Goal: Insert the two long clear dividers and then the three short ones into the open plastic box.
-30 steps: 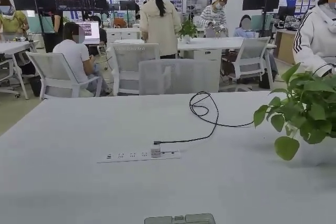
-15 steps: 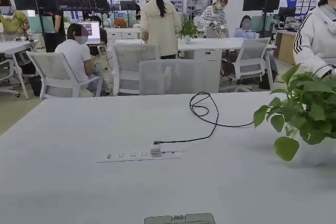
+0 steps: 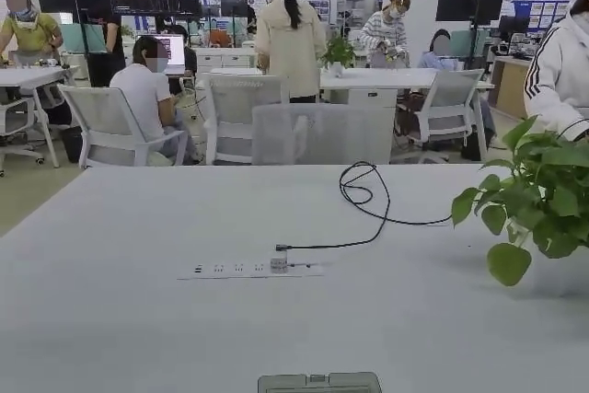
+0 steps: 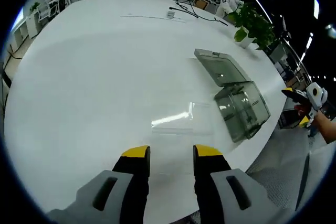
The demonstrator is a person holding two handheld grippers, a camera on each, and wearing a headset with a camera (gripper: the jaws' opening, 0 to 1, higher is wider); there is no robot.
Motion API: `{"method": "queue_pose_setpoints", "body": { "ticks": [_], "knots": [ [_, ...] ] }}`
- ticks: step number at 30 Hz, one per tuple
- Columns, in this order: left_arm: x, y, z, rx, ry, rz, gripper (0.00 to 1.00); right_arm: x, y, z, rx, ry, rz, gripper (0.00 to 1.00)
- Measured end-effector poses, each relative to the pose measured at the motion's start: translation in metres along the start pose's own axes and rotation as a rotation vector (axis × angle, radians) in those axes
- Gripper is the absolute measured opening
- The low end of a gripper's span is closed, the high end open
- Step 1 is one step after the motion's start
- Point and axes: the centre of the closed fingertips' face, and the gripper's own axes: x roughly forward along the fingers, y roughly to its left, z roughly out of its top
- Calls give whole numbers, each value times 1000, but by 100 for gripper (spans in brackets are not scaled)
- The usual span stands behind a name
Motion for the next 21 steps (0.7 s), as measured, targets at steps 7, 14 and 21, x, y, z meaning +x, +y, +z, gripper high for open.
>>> {"method": "queue_pose_setpoints", "body": {
  "ticks": [7, 14, 21],
  "knots": [
    [-18, -36, 23, -37, -127, -78, 31, 6, 10, 37, 4, -52, 20, 77],
    [-36, -88, 50, -41, -241, -198, 30, 11, 23, 83, 55, -120, 42, 67],
    [-53, -141, 73, -25, -319, -309, 30, 16, 36, 126, 98, -180, 62, 57]
  ]
}}
